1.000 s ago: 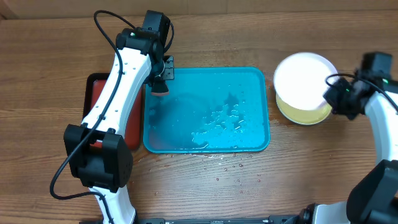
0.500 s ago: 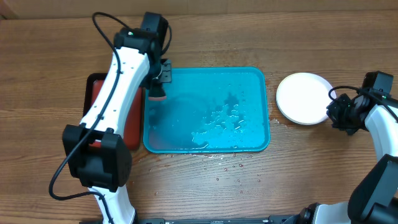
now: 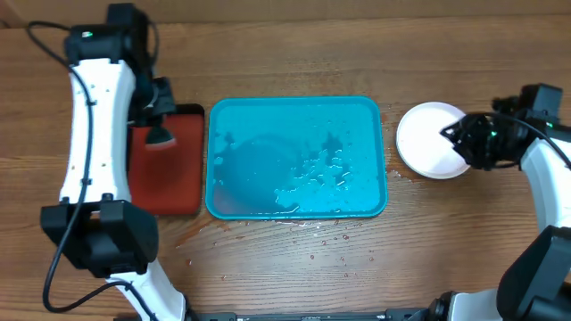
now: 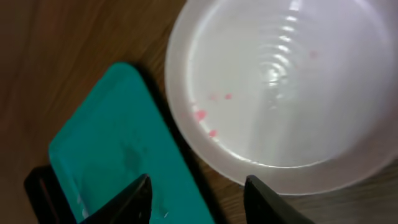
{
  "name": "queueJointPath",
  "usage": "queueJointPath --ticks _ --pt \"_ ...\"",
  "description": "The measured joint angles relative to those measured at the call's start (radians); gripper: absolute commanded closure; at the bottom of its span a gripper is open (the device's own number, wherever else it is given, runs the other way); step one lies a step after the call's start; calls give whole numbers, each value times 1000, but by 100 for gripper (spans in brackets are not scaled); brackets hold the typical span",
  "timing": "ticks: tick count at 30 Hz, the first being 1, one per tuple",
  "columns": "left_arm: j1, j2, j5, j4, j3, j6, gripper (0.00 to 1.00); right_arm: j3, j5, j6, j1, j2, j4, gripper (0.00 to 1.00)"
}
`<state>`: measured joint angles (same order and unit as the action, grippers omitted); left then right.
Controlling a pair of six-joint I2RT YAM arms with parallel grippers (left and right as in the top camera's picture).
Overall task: Clean dirty plates on tray and stack at the side
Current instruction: 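Lower the sponge with the left gripper onto the red tray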
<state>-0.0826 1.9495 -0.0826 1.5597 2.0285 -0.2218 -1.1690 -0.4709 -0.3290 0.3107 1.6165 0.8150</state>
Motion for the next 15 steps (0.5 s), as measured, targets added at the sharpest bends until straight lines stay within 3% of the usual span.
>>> queueJointPath --ticks 4,15 --pt "-75 -10 -2 -44 -77 78 96 -3 -26 11 -79 0 -6 48" --pt "-131 -11 -3 -533 -500 220 94 -4 22 16 -211 0 31 44"
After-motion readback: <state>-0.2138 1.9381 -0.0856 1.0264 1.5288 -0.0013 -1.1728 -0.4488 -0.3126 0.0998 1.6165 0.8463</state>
